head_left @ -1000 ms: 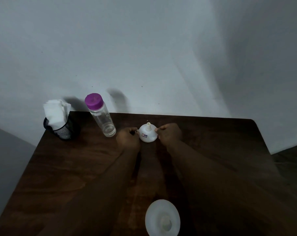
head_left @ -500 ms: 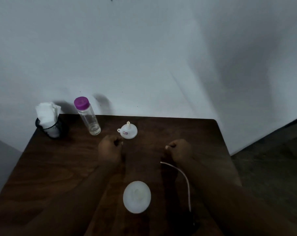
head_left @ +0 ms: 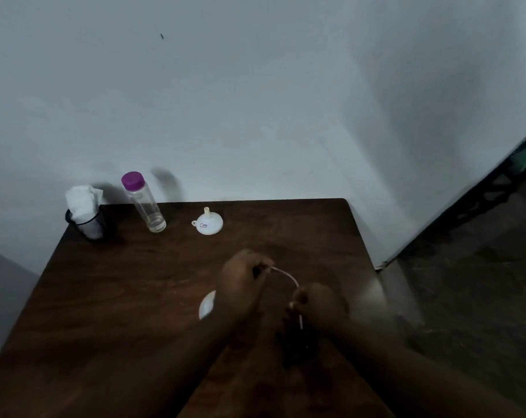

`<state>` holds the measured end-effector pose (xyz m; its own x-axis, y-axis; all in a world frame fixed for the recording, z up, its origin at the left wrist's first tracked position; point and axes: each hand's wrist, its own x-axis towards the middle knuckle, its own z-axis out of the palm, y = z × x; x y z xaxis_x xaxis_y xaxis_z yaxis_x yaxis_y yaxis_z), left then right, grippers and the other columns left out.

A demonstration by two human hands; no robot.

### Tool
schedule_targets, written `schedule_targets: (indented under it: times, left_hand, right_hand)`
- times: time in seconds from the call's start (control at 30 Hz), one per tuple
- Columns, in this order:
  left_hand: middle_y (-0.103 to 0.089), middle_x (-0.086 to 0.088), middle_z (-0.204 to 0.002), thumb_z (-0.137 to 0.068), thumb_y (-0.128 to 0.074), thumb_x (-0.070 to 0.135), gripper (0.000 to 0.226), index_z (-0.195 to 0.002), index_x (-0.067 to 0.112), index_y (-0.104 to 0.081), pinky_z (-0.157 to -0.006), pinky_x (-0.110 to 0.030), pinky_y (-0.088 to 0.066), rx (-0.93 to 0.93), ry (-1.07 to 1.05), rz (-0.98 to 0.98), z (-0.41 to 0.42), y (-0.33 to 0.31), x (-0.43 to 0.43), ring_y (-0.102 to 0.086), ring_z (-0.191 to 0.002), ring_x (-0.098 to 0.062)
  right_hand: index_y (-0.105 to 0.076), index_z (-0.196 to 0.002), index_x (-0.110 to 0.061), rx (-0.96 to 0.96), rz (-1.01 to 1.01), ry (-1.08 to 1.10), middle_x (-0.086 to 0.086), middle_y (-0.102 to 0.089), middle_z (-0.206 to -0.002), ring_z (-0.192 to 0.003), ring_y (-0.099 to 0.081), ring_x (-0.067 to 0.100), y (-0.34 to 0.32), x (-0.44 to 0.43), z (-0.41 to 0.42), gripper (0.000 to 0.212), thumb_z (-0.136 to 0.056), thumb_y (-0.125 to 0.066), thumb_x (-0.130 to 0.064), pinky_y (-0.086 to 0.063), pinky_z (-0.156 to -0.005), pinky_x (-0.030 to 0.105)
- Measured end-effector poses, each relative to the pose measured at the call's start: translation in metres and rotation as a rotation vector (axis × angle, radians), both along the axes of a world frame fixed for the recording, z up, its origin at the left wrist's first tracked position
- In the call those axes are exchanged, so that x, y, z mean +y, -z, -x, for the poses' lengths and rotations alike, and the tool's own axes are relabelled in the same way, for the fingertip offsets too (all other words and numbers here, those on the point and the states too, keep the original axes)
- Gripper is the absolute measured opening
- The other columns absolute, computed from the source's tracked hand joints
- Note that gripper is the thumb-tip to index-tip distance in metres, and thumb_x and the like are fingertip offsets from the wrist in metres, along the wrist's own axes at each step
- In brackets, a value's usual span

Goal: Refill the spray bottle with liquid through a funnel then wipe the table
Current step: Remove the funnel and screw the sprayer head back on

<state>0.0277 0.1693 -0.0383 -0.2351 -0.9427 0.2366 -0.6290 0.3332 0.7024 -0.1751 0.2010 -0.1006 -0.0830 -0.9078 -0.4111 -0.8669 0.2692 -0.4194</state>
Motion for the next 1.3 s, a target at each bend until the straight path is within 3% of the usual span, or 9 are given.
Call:
schedule_targets:
  times: [0.23, 0.4, 0.53, 0.67, 0.83, 0.93, 1.03, 1.17, 1.3]
  left_hand:
    - [-0.063, 0.003, -0.122, -0.098, -0.055, 0.031, 0.024, -0.116, 0.022, -0.068, -0.100, -0.024, -0.044, -0.366, 0.327, -0.380, 0.044, 0.054, 0.060, -0.059, -0.113, -0.012]
    - [-0.054, 0.004, -0.138, -0.092, -0.058, 0.047, 0.050, -0.137, 0.025, -0.051, -0.109, -0.028, -0.037, -0.464, 0.263, -0.550, 0.053, 0.082, 0.082, -0.050, -0.127, -0.015]
    - [-0.058, -0.007, -0.136, -0.097, -0.057, 0.035, 0.043, -0.135, 0.013, -0.056, -0.105, -0.028, -0.038, -0.491, 0.212, -0.609, 0.068, 0.089, 0.085, -0.054, -0.125, -0.022]
    - [-0.067, -0.007, -0.121, -0.091, -0.066, 0.025, 0.033, -0.121, 0.012, -0.065, -0.092, -0.027, -0.045, -0.417, 0.084, -0.630, 0.076, 0.084, 0.085, -0.062, -0.114, -0.024]
    - [-0.069, 0.008, -0.098, -0.091, -0.067, 0.024, 0.011, -0.101, 0.021, -0.069, -0.077, -0.015, -0.050, -0.104, 0.021, -0.743, 0.078, 0.075, 0.089, -0.066, -0.091, -0.006]
    - [-0.071, 0.007, -0.092, -0.090, -0.070, 0.016, 0.009, -0.099, 0.020, -0.070, -0.058, -0.006, -0.046, 0.106, -0.044, -0.805, 0.076, 0.055, 0.090, -0.067, -0.086, -0.005]
    - [-0.074, 0.006, -0.100, -0.093, -0.067, 0.021, 0.018, -0.110, 0.024, -0.071, -0.067, -0.012, -0.053, 0.260, -0.044, -0.887, 0.070, 0.036, 0.088, -0.070, -0.091, -0.006]
    - [-0.070, 0.021, -0.096, -0.087, -0.069, 0.031, 0.014, -0.096, 0.042, -0.069, -0.086, -0.029, -0.058, 0.204, -0.092, -0.517, 0.052, 0.016, 0.080, -0.066, -0.091, 0.004]
    - [-0.068, 0.017, -0.097, -0.086, -0.073, 0.014, 0.023, -0.100, 0.031, -0.071, -0.084, -0.013, -0.049, 0.148, -0.153, 0.026, 0.017, -0.023, 0.041, -0.064, -0.092, 0.003]
  right_hand:
    - [-0.070, -0.087, -0.027, -0.042, -0.003, 0.193, -0.008, -0.071, -0.084, -0.079, -0.066, 0.008, 0.054, 0.070, 0.026, 0.033, -0.077, -0.067, -0.059, -0.056, -0.076, 0.030]
    - [-0.075, -0.097, -0.024, -0.125, -0.034, 0.285, -0.004, -0.075, -0.095, -0.091, -0.070, 0.016, 0.059, 0.085, 0.022, 0.044, -0.078, -0.066, -0.063, -0.053, -0.078, 0.029]
    - [-0.076, -0.086, -0.024, -0.206, -0.065, 0.352, -0.005, -0.077, -0.081, -0.079, -0.071, 0.008, 0.068, 0.085, 0.021, 0.043, -0.076, -0.067, -0.065, -0.052, -0.069, 0.024]
    - [-0.075, -0.078, -0.021, -0.338, -0.070, 0.499, -0.005, -0.075, -0.073, -0.072, -0.071, 0.008, 0.071, 0.085, 0.015, 0.021, -0.073, -0.084, -0.040, -0.053, -0.069, 0.024]
    - [-0.074, -0.087, -0.007, -0.827, 0.020, 0.833, 0.017, -0.077, -0.086, -0.074, -0.072, 0.025, 0.056, 0.089, 0.013, 0.020, -0.072, -0.086, -0.002, -0.058, -0.068, 0.033]
    - [-0.073, -0.097, -0.001, -1.096, 0.012, 0.939, 0.021, -0.076, -0.089, -0.080, -0.073, 0.035, 0.039, 0.091, 0.007, 0.026, -0.073, -0.082, 0.000, -0.060, -0.072, 0.043]
    - [-0.073, -0.103, -0.003, -1.165, 0.057, 0.913, 0.021, -0.076, -0.097, -0.092, -0.073, 0.040, 0.020, 0.090, 0.005, 0.035, -0.070, -0.083, -0.006, -0.058, -0.087, 0.053]
    - [-0.074, -0.097, -0.006, -1.103, 0.256, 0.701, 0.017, -0.077, -0.093, -0.087, -0.075, 0.026, -0.025, 0.082, 0.008, 0.021, -0.078, -0.077, 0.003, -0.061, -0.079, 0.040]
    - [-0.076, -0.100, -0.019, -0.820, 0.517, 0.439, -0.008, -0.078, -0.088, -0.083, -0.072, 0.000, -0.076, 0.070, 0.015, 0.030, -0.076, -0.082, -0.001, -0.052, -0.070, 0.009]
